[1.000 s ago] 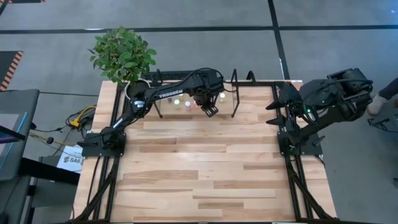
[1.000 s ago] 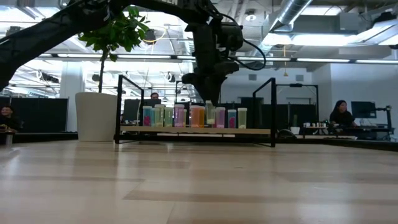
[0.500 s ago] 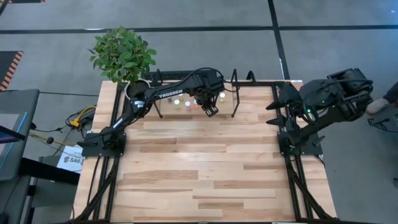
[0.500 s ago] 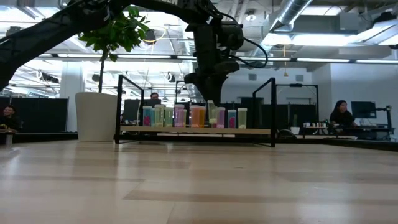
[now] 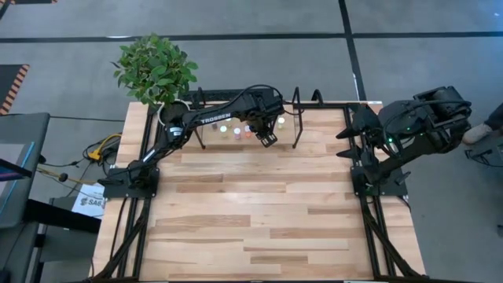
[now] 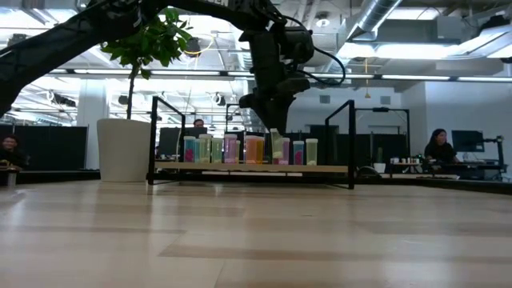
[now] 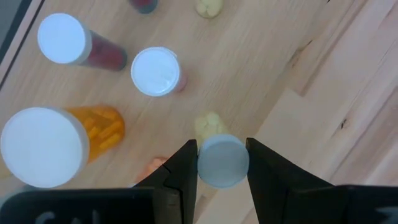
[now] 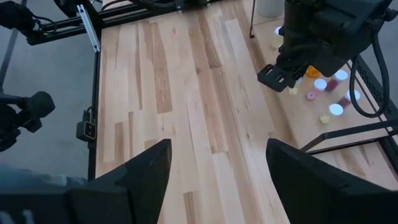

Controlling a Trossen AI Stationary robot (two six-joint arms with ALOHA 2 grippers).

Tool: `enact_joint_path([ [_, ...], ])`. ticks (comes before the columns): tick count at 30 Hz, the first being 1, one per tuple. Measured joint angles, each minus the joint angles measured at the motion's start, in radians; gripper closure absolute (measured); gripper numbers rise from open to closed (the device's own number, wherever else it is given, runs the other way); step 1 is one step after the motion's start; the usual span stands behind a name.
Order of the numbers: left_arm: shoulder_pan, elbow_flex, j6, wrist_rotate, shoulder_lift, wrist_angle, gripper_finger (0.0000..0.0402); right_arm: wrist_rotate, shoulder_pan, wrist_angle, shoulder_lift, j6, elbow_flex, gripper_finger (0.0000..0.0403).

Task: Pick and place medicine bottles onto shelf by color
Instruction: Put the yellow pill bottle on the shelf

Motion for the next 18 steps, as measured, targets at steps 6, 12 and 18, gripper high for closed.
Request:
enact_joint_path([
  [6,0.0,0.0,-0.01,-0.005,0.0,0.002,0.0307,0.0,0.0,0.0,0.0,0.0,0.0,0.0117],
  [12,0.0,0.0,-0.021,-0.023,0.0,0.002,0.0307,0.0,0.0,0.0,0.0,0.0,0.0,0.0117],
  [18,-0.001,0.0,-0.031,-0.049,0.0,0.008,0.0307,0.0,0.0,0.0,0.0,0.0,0.0,0.0117],
])
